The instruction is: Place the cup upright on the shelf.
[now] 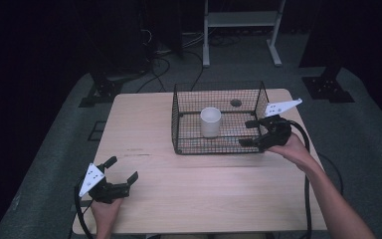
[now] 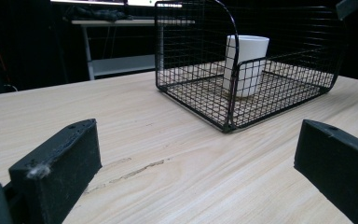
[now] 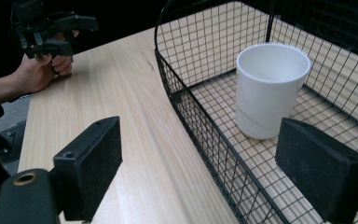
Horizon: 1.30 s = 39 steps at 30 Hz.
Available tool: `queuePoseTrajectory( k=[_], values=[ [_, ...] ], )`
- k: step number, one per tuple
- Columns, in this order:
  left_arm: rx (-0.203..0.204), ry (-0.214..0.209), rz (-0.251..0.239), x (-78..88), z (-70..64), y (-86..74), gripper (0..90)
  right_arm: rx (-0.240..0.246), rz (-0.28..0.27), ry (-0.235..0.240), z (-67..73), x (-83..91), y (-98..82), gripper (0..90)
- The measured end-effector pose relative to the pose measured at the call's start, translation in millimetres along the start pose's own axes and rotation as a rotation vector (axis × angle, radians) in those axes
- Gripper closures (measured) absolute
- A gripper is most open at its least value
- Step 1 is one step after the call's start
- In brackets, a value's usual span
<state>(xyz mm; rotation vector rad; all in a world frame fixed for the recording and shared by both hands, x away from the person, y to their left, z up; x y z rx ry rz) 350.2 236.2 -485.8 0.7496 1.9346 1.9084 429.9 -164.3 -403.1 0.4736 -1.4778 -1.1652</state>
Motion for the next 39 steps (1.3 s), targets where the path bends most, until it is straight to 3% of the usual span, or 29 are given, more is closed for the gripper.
queuePoseTrajectory(
  k=[7,39],
  values=[
    [0.000,-0.001,0.000,0.0,-0.1,0.0,0.0,-0.012,-0.012,0.009,5.0,4.7,-9.9,13.7],
    [-0.001,0.000,0.000,0.0,0.0,0.0,0.0,-0.036,-0.020,-0.028,13.1,30.6,-47.9,13.7]
  ],
)
Point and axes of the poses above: each handheld gripper's, and its own axes: x roughly backward along the jaws, y roughly out of its top, z roughly to its left, the point moved 9 cm from there along -x, roughly forward along the jaws, and after that the axes turned 2 degrees about x, right-handed, at the moved point
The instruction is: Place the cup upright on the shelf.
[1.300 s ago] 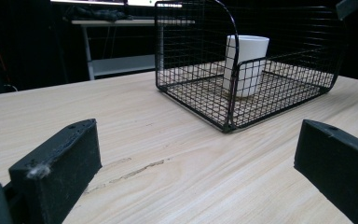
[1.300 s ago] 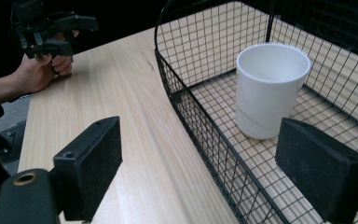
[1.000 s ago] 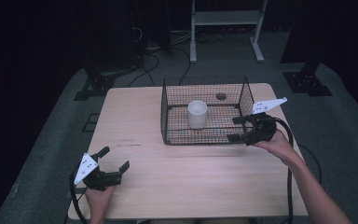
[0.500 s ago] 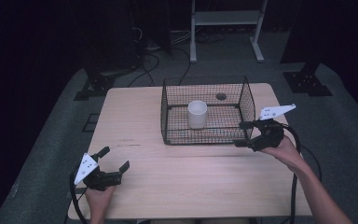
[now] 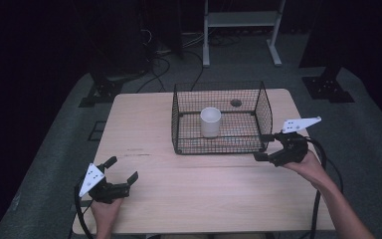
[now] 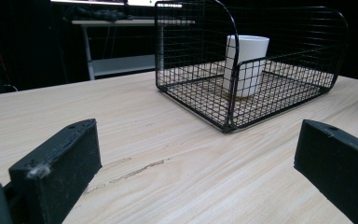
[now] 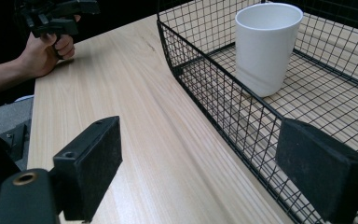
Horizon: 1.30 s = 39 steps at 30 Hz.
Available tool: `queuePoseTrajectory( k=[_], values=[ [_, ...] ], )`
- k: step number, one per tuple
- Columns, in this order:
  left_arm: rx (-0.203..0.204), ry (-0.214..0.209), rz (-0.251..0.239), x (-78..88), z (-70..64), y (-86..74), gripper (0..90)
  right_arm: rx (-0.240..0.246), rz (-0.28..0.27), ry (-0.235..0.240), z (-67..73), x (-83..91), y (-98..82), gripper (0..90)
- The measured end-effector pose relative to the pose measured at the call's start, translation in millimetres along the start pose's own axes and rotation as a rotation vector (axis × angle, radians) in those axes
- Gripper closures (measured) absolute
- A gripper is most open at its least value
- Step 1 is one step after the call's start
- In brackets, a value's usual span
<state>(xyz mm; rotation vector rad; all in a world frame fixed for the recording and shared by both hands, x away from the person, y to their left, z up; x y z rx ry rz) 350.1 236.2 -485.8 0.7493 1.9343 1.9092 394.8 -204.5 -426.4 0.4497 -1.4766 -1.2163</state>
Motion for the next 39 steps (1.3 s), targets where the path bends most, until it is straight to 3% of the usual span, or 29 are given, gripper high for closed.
queuePoseTrajectory(
  k=[39],
  values=[
    [-0.003,0.003,0.002,-0.1,-0.1,-0.2,0.0,-0.053,-0.036,-0.079,3.0,22.7,-56.0,13.7]
  ],
)
Point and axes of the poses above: each handheld gripper's, and its own axes: x roughly backward along the jaws, y roughly out of its top, z roughly to its left, the point moved 9 cm from there along -x, roughly forward along the jaws, and after that the axes turned 2 degrees about x, right-handed, at the moved point
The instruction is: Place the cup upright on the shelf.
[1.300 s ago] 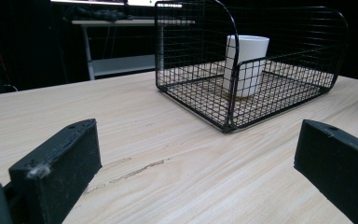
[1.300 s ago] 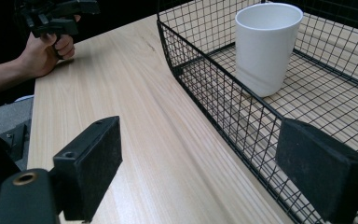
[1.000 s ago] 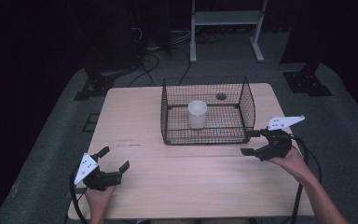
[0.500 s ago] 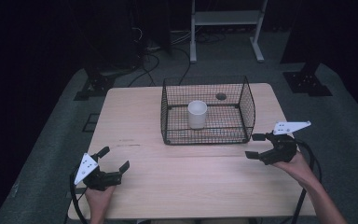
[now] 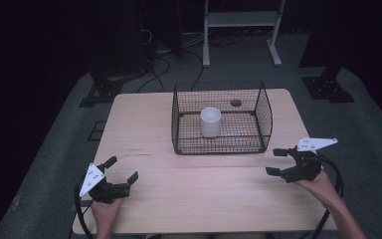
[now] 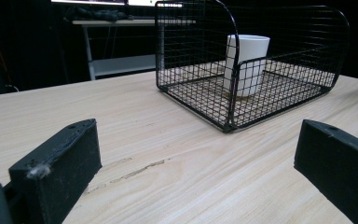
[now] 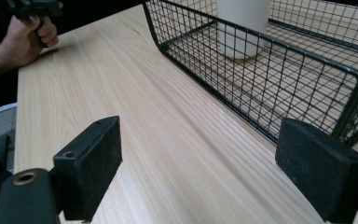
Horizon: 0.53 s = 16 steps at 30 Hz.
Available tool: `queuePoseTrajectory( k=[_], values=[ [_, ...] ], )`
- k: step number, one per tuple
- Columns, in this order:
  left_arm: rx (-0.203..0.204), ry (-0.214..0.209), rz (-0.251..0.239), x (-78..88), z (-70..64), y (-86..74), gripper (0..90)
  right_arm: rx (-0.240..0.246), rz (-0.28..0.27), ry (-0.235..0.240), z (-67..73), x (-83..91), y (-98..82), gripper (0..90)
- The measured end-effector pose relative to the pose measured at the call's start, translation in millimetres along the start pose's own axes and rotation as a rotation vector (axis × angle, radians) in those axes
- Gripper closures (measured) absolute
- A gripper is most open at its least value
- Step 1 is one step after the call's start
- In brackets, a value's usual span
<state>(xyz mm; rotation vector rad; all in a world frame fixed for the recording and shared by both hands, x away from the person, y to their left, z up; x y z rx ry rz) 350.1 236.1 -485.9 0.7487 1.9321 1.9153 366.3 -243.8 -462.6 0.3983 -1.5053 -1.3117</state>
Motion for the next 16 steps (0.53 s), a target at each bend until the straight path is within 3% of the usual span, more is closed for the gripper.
queuePoseTrajectory(
  k=[16],
  values=[
    [0.002,0.010,0.003,-0.1,1.3,-0.4,0.0,-0.035,-0.027,-0.047,0.1,19.5,-26.0,13.3]
  ],
)
Point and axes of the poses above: each handheld gripper's, and its own axes: x roughly backward along the jaws, y roughly out of its top, z roughly to its left, the point moved 9 cm from there along -x, roughly forward along the jaws, and after that the axes turned 2 degrees about x, right-handed, at the moved point
